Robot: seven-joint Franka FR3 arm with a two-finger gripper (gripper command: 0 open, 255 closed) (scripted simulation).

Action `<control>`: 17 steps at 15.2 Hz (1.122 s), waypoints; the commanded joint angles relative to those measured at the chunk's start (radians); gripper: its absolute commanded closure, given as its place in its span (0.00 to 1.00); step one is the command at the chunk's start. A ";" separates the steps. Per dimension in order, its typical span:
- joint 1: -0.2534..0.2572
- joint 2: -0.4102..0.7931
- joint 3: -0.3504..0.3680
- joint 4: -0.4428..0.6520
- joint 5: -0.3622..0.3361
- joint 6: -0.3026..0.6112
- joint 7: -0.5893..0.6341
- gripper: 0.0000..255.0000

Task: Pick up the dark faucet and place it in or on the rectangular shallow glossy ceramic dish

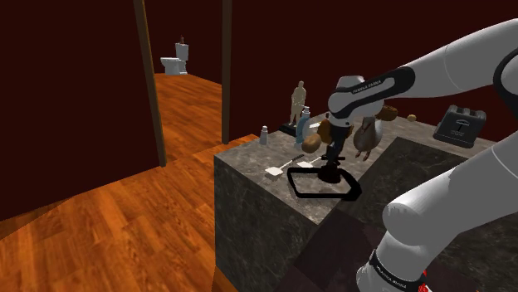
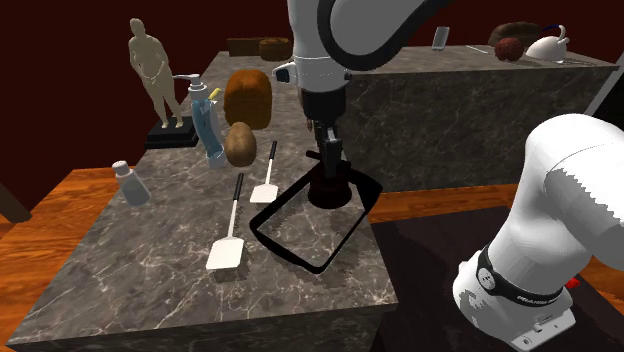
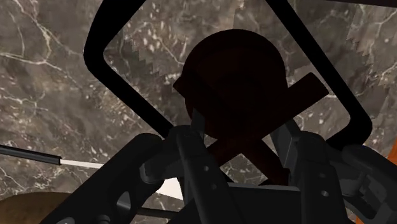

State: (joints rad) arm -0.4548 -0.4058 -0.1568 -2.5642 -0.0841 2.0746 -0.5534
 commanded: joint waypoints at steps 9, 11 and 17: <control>0.001 0.039 -0.005 -0.045 0.000 0.085 0.000 1.00; 0.001 0.039 -0.005 -0.045 0.000 0.085 0.000 1.00; 0.001 0.039 -0.005 -0.045 0.000 0.085 0.000 0.00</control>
State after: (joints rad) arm -0.4541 -0.3663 -0.1616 -2.6090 -0.0844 2.1597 -0.5537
